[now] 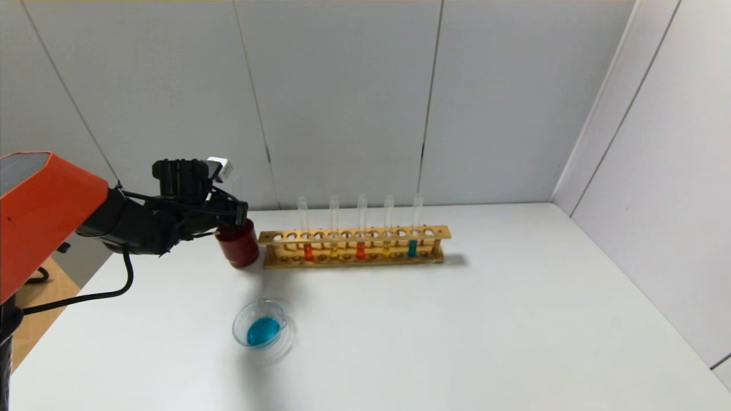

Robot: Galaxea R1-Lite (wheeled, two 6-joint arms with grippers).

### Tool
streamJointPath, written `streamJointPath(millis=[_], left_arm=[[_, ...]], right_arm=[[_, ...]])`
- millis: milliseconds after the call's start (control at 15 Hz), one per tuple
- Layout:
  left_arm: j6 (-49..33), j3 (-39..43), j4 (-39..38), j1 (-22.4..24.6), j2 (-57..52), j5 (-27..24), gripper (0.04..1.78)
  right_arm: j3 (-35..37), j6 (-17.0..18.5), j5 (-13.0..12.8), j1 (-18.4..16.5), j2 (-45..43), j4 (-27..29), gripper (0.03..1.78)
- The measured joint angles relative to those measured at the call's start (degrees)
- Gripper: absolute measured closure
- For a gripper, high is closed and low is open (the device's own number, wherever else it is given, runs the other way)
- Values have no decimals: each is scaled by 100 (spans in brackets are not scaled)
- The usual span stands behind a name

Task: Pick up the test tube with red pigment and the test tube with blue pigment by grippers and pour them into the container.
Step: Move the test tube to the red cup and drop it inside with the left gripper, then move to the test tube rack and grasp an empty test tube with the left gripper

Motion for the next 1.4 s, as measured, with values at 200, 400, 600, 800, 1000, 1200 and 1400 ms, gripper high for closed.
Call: streamJointPath(millis=[200, 400, 600, 800, 1000, 1200, 1400], left_arm=[[11, 41, -5, 0, -13, 2, 132], [24, 111, 0, -6, -93, -2, 89], [33, 204, 12, -28, -297, 11, 39], [69, 251, 105, -61, -719, 15, 13], [395, 276, 717, -111, -1417, 13, 7], [634, 229, 2314, -223, -2285, -7, 7], [546, 555, 3272, -450, -2943, -27, 7]], right_arm=[[0, 1, 2, 0, 0, 0, 6], [0, 0, 2, 0, 0, 0, 6], [0, -2, 2, 0, 0, 0, 6], [0, 0, 0, 0, 0, 0, 6], [0, 0, 2, 0, 0, 0, 6], [0, 0, 2, 0, 0, 0, 6], [0, 1, 2, 0, 0, 0, 6]])
